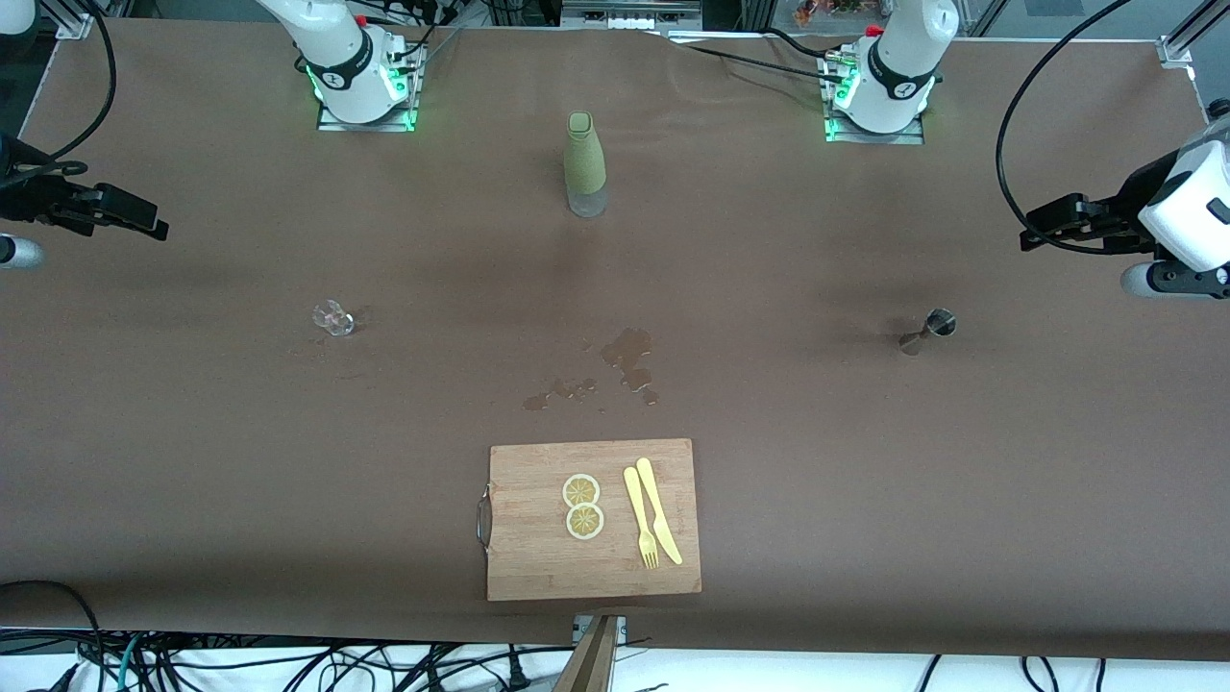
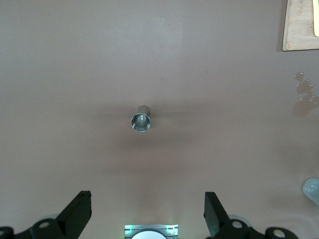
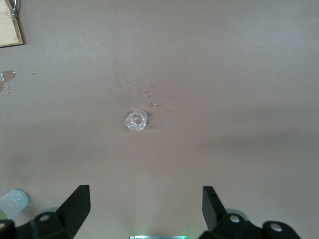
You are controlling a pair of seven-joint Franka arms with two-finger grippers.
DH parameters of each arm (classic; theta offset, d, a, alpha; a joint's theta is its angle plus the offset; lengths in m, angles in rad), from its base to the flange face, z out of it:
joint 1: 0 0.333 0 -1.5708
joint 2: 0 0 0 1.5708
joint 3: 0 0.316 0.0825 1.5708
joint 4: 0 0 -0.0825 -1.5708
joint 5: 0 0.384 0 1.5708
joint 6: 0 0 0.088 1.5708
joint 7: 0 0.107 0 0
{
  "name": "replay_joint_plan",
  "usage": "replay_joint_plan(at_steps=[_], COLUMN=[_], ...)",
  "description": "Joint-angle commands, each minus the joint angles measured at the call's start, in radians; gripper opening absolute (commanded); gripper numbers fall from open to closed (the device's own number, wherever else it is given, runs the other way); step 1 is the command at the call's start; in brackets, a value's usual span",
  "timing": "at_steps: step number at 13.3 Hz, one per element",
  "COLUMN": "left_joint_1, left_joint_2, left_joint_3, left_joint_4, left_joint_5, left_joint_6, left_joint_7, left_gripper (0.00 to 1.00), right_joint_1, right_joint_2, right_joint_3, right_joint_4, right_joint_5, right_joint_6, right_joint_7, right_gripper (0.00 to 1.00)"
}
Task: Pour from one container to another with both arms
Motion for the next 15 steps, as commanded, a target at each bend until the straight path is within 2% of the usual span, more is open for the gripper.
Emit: replay_joint_plan(at_steps=[1, 10, 15], left_joint_1=[0.004, 0.003, 0.051], left_joint_2=[0.009, 0.035, 0.043], left_joint_3=[-0.001, -0.006, 0.002], left_joint_4=[0.018, 0.045, 0.042], left_joint_5=[0.013, 0.01, 0.007], left_joint_6=[-0.002, -0.006, -0.006], left_joint_7=[-0.002, -0.004, 0.03], left_gripper=[1.0, 1.0, 1.0], right_joint_1=[-0.01, 0.008, 0.001], right_joint_2=[0.0, 0.017, 0.051], right_joint_3=[0.006, 0.009, 0.001], right_joint_4=[0.018, 0.024, 0.027], right_joint_5=[0.015, 0.014, 0.014], right_joint_6=[-0.025, -0.026, -0.026], right_joint_7=[-0.014, -0.019, -0.076], right_gripper=[1.0, 1.0, 1.0])
